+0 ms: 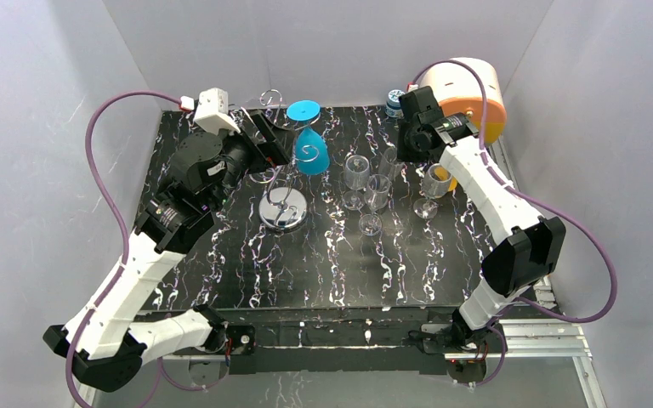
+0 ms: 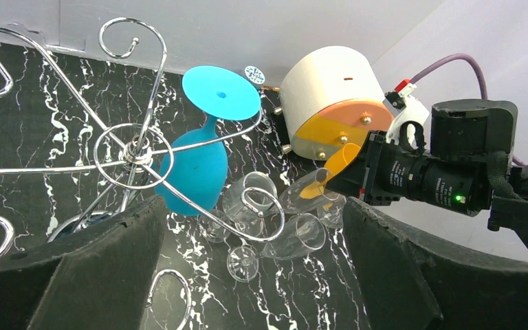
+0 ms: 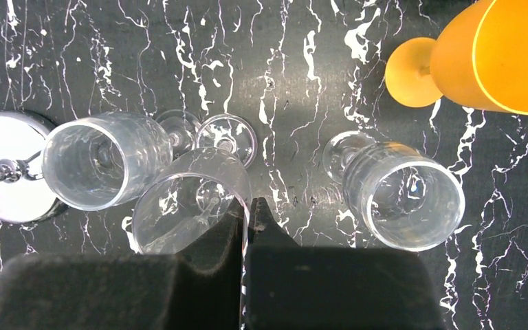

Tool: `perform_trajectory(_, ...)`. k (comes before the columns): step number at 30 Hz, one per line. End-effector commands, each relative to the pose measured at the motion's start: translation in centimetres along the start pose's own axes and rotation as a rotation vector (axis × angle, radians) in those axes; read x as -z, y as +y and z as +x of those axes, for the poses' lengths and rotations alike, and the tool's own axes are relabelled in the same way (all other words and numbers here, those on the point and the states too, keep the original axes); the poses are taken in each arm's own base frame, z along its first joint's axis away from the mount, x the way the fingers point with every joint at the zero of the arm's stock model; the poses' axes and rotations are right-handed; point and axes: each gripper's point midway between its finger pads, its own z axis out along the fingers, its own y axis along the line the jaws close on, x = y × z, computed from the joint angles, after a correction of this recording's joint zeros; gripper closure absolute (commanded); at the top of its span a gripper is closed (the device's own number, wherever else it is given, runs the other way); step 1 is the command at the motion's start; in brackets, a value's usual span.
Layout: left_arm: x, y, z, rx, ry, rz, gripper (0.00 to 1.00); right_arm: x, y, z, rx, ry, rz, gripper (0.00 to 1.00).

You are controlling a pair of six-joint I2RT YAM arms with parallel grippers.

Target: Place the wine glass upside down on the wine glass rack

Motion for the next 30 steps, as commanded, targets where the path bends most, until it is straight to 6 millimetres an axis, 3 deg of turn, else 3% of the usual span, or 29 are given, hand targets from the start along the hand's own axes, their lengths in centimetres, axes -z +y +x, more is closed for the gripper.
perform_trajectory(1,0.7,0.0,-0.7,0.03,-0.03,0.004,0.03,2.4,0.1,-2.8,-0.009,-0.099,-0.019,0.99)
perform_trajectory(10,0.1,-3.6,-0.3,0.037,0.06,0.143,0.03,7.1,-1.3,-5.3,-0.057,-0.243,-0.008,0.99)
perform_trajectory(18,-0.9,-6.2,-1.0,0.171,0.08,0.2,0.05,12.3,-2.6,-6.8,-0.144,-0.41,-0.039,0.99)
perform_trajectory(30,-4.7,-12.2,-1.4,0.334,0.154,0.373,0.08,20.2,-2.7,-9.4,-0.297,-0.666,-0.211,0.99)
